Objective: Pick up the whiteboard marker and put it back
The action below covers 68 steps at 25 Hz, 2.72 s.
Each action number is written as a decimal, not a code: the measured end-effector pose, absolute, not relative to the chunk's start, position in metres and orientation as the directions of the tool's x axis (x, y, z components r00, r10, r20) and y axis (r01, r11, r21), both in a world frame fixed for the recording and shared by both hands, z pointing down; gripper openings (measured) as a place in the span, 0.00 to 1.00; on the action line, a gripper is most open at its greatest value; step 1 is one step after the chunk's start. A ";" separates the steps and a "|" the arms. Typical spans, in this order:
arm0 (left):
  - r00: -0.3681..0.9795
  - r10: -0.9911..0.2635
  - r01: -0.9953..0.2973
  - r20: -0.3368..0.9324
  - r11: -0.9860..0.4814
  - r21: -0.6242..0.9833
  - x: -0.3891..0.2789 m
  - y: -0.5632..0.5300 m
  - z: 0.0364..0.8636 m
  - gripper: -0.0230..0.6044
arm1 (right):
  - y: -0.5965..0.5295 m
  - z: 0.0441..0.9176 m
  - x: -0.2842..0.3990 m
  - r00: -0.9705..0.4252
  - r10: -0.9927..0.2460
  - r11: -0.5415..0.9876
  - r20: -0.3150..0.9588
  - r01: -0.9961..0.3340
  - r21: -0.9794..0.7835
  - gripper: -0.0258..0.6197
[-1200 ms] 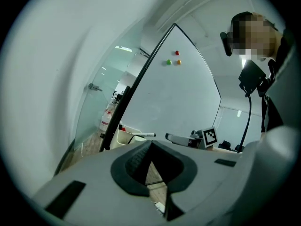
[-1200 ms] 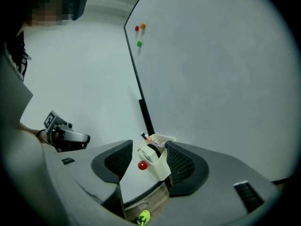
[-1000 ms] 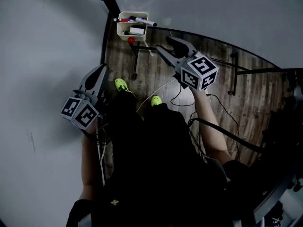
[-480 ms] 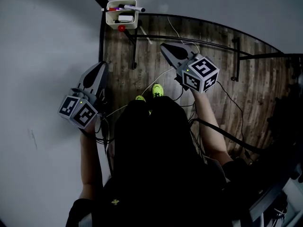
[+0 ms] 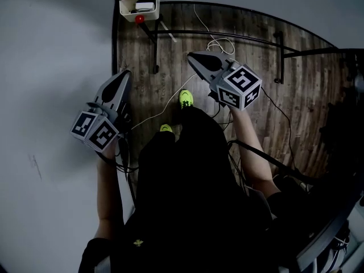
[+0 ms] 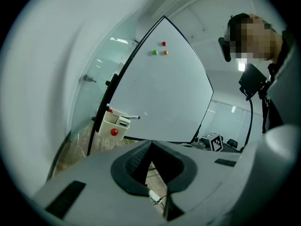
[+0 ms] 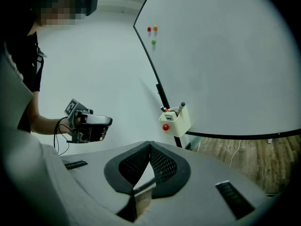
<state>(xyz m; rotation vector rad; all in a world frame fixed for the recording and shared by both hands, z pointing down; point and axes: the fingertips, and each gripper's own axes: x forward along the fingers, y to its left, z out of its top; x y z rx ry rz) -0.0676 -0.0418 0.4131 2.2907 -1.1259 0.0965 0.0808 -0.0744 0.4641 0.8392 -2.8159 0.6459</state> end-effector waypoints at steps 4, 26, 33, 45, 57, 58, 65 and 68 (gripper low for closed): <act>0.646 -0.704 -0.739 0.296 -0.477 0.477 -0.079 -0.020 0.416 0.09 | -0.049 0.465 0.067 -0.835 -0.488 0.752 0.256 -0.550 -0.362 0.02; 0.713 -0.687 -0.662 0.139 -0.595 0.455 -0.139 0.136 0.367 0.09 | 0.122 0.387 -0.035 -0.826 -0.528 0.795 0.197 -0.563 -0.226 0.02; 0.779 -0.617 -0.584 0.109 -0.653 0.482 -0.129 0.187 0.366 0.09 | 0.191 0.365 -0.060 -0.815 -0.554 0.789 0.168 -0.579 -0.205 0.02; 0.805 -0.584 -0.545 0.105 -0.657 0.521 -0.101 0.227 0.367 0.09 | 0.227 0.354 -0.055 -0.790 -0.585 0.785 0.186 -0.609 -0.118 0.02; 0.789 -0.603 -0.574 0.116 -0.658 0.488 -0.106 0.231 0.360 0.09 | 0.224 0.331 -0.061 -0.829 -0.537 0.828 0.152 -0.553 -0.089 0.02; 0.788 -0.605 -0.576 0.116 -0.657 0.486 -0.107 0.231 0.360 0.09 | 0.225 0.331 -0.062 -0.832 -0.534 0.831 0.153 -0.550 -0.087 0.02; 0.789 -0.606 -0.572 0.103 -0.663 0.484 -0.104 0.228 0.356 0.09 | 0.223 0.327 -0.064 -0.836 -0.528 0.837 0.148 -0.541 -0.074 0.02; 0.791 -0.604 -0.569 0.099 -0.666 0.483 -0.103 0.227 0.356 0.09 | 0.222 0.327 -0.065 -0.836 -0.529 0.837 0.147 -0.542 -0.070 0.02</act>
